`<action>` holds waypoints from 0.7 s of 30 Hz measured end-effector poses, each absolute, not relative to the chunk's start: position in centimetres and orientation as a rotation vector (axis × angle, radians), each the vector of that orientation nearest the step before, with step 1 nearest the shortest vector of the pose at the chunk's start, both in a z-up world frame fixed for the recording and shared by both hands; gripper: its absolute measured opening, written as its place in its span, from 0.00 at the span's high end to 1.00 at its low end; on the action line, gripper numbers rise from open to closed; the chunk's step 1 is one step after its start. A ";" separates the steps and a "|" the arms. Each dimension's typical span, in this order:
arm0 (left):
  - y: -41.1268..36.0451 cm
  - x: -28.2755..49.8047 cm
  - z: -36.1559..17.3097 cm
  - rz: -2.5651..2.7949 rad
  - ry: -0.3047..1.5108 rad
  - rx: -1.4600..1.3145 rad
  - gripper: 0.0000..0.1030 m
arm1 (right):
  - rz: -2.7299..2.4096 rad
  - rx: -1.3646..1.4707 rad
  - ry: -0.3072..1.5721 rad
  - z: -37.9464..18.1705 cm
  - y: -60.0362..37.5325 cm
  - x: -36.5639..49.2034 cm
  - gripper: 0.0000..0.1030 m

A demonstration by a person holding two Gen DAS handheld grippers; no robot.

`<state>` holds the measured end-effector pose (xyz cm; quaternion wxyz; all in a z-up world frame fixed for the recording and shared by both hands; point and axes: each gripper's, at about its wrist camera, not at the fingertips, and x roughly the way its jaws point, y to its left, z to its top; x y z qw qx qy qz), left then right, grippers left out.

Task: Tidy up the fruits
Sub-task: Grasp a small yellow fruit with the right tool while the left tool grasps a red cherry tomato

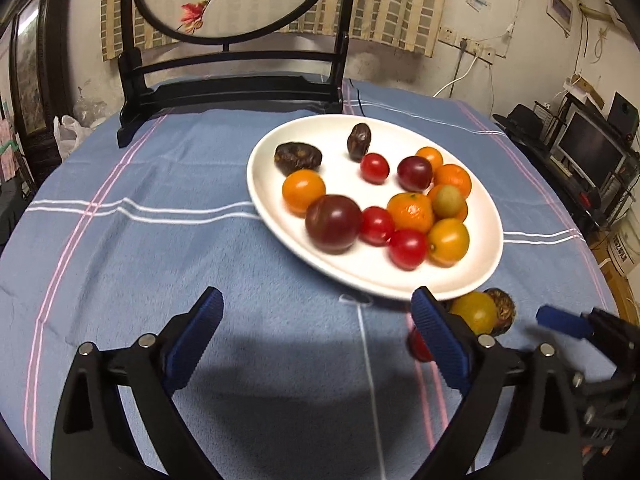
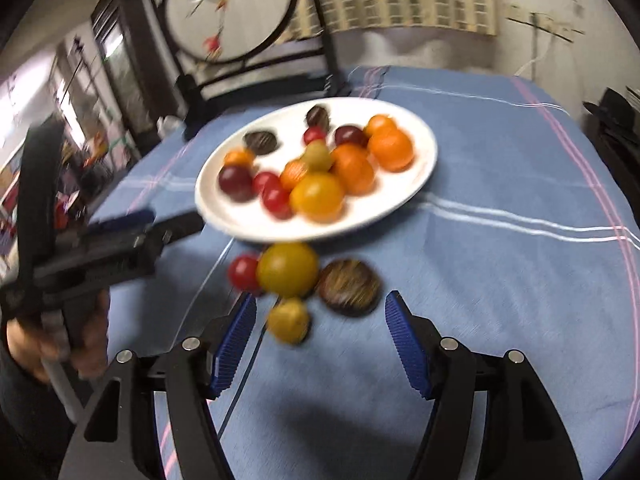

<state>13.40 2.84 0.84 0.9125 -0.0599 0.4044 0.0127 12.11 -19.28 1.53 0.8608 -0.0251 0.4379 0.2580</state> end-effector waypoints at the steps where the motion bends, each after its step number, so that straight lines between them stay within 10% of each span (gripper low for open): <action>1: 3.0 13.2 0.7 0.024 0.832 -0.129 0.10 | 0.544 -0.068 0.922 1.3 -18.9 11.8 0.34; 21: 3.1 13.1 0.1 -0.005 0.847 -0.117 0.10 | 0.460 -0.138 0.945 -0.4 -15.8 12.0 0.74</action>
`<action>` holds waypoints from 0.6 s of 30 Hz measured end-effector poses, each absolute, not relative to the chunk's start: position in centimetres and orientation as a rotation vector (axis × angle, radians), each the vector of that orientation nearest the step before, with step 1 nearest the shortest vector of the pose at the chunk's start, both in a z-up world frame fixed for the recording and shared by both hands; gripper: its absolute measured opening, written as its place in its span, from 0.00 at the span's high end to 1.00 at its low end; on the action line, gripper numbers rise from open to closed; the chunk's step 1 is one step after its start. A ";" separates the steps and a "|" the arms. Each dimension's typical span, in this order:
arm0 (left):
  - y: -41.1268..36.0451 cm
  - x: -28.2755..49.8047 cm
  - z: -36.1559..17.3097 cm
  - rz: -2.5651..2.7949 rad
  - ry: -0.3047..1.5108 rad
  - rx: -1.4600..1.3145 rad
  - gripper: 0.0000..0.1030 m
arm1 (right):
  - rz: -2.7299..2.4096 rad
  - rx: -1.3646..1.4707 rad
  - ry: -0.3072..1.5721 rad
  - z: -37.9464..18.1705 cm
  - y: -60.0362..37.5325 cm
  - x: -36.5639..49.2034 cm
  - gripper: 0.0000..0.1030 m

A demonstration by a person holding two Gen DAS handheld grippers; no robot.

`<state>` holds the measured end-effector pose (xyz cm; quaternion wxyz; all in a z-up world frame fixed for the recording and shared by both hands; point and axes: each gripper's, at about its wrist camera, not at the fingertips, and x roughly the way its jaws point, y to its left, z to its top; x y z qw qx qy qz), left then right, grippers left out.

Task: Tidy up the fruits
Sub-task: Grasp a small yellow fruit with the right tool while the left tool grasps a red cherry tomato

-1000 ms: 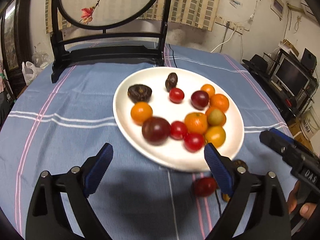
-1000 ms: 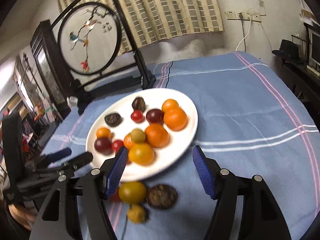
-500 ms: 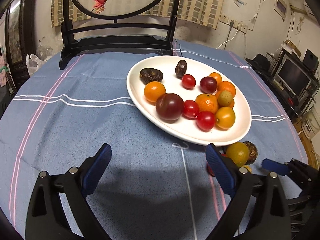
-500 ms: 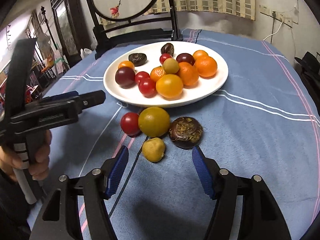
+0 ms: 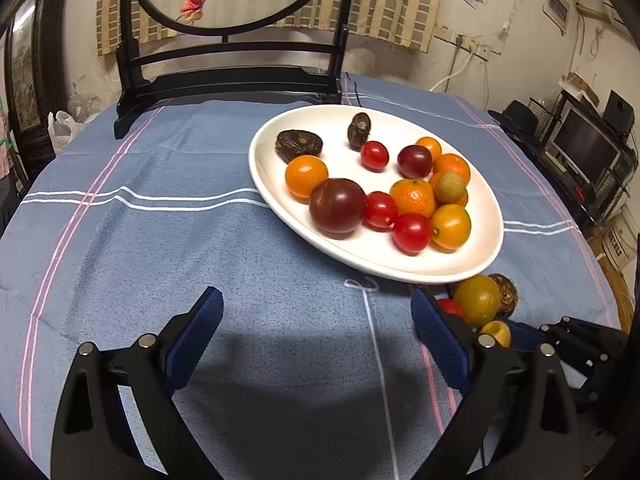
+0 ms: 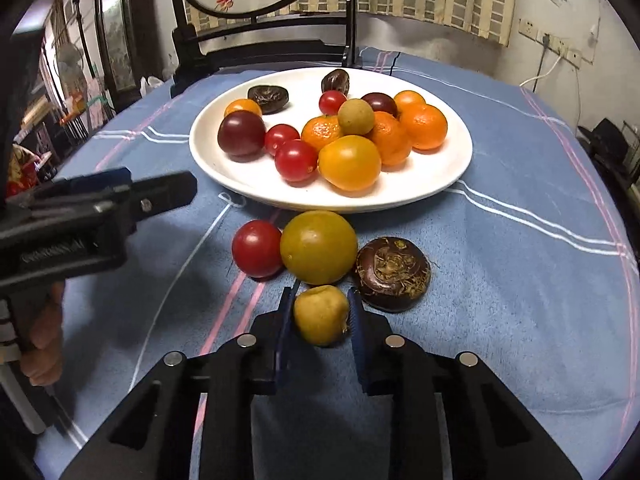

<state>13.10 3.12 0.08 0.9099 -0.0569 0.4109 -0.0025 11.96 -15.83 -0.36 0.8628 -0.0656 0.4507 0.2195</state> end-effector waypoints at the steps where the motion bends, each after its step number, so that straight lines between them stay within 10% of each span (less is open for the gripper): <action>1: 2.9 13.1 0.0 -0.015 0.850 -0.111 0.10 | 0.465 -0.113 0.941 -0.1 -16.3 12.1 0.74; 18: -2.6 12.6 -2.3 -0.173 0.907 0.095 0.34 | 0.489 0.088 0.924 1.5 -20.3 12.8 0.74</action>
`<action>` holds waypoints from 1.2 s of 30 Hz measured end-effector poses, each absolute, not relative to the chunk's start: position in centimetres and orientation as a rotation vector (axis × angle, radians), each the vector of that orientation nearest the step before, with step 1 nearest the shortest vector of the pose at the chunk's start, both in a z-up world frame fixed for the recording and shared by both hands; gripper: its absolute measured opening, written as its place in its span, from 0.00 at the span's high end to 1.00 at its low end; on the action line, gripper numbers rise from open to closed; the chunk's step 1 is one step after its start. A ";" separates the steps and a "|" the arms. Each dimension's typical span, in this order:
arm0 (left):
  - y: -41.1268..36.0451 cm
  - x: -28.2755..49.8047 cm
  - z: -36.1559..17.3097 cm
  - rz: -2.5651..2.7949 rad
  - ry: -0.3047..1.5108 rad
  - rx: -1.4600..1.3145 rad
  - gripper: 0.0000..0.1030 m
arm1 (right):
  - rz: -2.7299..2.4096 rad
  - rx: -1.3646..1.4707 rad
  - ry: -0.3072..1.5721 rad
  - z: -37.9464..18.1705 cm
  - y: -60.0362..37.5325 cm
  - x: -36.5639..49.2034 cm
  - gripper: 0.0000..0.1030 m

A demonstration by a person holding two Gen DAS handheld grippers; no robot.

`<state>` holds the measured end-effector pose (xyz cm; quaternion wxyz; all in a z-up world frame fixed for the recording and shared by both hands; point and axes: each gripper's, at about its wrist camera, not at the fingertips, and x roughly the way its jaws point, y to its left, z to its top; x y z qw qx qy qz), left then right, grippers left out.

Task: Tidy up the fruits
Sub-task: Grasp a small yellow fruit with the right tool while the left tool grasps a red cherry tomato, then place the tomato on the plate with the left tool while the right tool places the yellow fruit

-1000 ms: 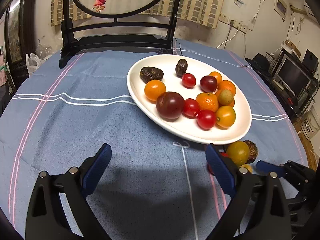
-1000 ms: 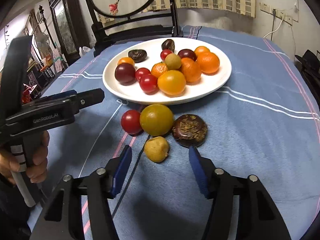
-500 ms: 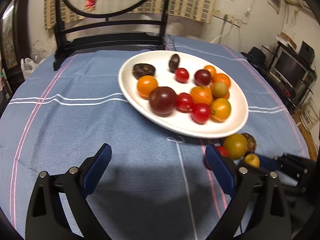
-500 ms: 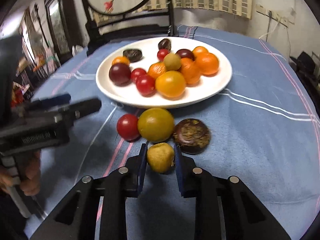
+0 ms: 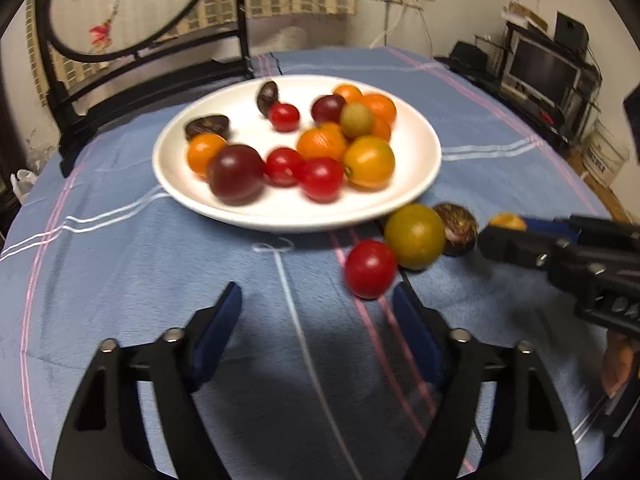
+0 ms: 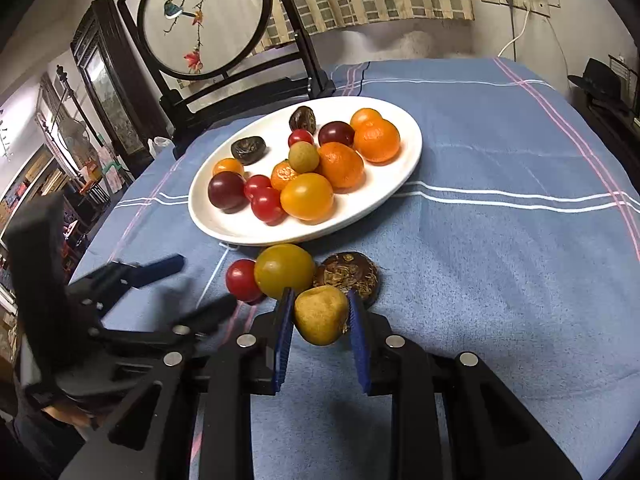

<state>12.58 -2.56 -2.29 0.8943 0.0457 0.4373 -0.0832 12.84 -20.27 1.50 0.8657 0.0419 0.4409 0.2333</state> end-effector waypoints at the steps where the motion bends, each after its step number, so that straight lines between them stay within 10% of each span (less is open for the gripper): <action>1: -2.8 12.8 -2.6 -0.184 0.918 0.094 0.35 | 0.489 0.086 0.921 1.5 -20.2 12.8 0.73; 6: -3.8 13.4 -3.1 -0.218 0.915 0.096 0.46 | 0.492 0.077 0.918 1.7 -20.1 12.6 0.73; 9: -3.7 13.6 -2.9 -0.263 0.901 0.063 0.73 | 0.500 0.077 0.910 1.9 -20.1 12.5 0.73; 31: -0.6 12.9 -0.8 -0.195 0.855 -0.011 0.73 | 0.652 -0.173 0.968 0.4 -15.7 6.4 0.61; 36: -0.4 12.7 -0.7 -0.189 0.854 -0.015 0.73 | 0.601 -0.226 0.977 -0.2 -15.2 6.4 0.72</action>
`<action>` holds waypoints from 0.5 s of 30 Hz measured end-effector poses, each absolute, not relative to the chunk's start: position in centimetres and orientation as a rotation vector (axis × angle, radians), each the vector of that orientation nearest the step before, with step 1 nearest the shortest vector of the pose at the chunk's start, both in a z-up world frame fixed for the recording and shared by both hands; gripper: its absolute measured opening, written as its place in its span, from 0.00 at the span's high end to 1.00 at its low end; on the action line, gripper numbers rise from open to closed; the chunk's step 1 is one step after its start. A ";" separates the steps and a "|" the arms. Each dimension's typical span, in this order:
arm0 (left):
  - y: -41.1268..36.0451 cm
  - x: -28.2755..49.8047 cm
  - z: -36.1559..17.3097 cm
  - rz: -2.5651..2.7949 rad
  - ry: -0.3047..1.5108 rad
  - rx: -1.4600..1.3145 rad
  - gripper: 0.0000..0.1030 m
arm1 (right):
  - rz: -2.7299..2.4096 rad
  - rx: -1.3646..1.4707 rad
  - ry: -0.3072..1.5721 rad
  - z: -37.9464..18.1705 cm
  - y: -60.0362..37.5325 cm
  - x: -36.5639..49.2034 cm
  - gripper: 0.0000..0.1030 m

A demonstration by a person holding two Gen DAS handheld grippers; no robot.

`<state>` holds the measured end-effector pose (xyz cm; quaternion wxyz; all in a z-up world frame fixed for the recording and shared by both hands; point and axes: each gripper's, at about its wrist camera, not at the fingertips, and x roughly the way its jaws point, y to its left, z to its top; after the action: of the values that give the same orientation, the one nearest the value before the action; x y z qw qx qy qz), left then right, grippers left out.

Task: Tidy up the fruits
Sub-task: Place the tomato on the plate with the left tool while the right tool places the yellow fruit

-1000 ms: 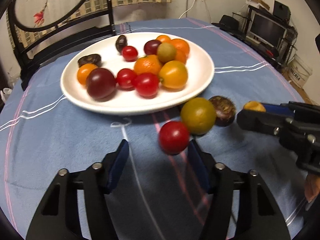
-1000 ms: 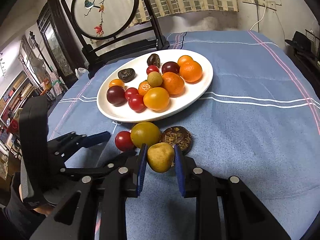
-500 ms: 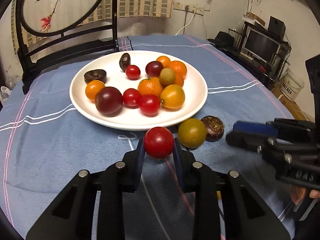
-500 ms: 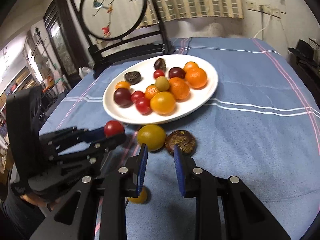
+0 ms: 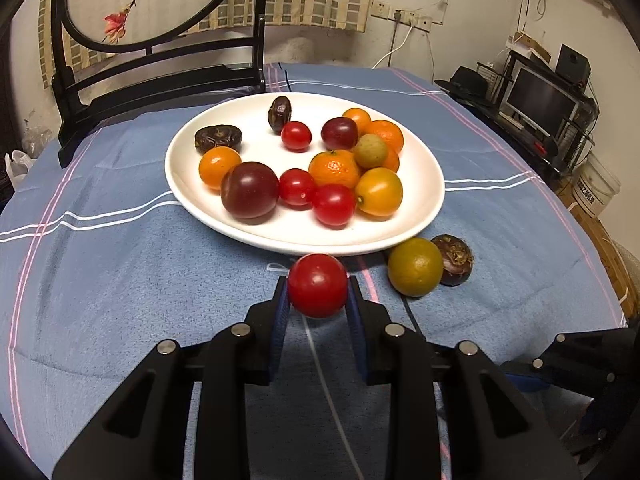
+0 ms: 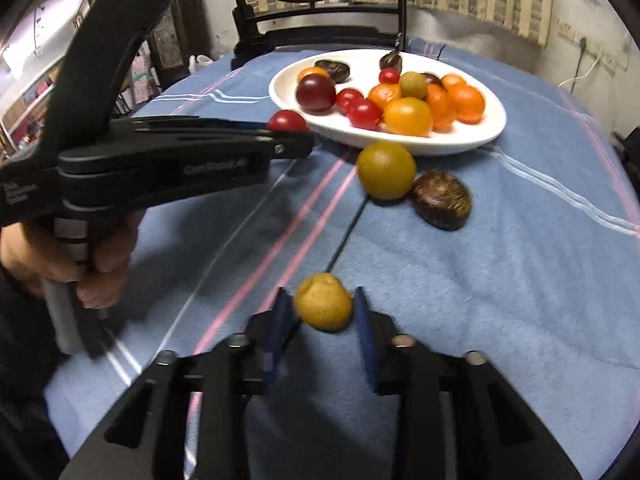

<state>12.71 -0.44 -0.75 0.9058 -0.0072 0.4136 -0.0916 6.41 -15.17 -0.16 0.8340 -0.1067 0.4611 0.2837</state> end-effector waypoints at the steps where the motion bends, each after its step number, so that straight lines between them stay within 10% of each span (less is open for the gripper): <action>1: -0.5 12.7 -0.8 -0.190 0.854 -0.015 0.73 | 0.598 -0.224 0.975 -0.1 -15.2 6.4 0.72; 15: 1.5 17.6 4.8 -0.105 0.788 -0.050 0.74 | 0.529 -0.036 0.749 8.0 -15.5 15.4 0.72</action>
<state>17.64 1.46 4.80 0.9218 -0.0246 0.3835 -0.0513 15.45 -15.50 8.02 0.8965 -0.0175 0.3616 0.2554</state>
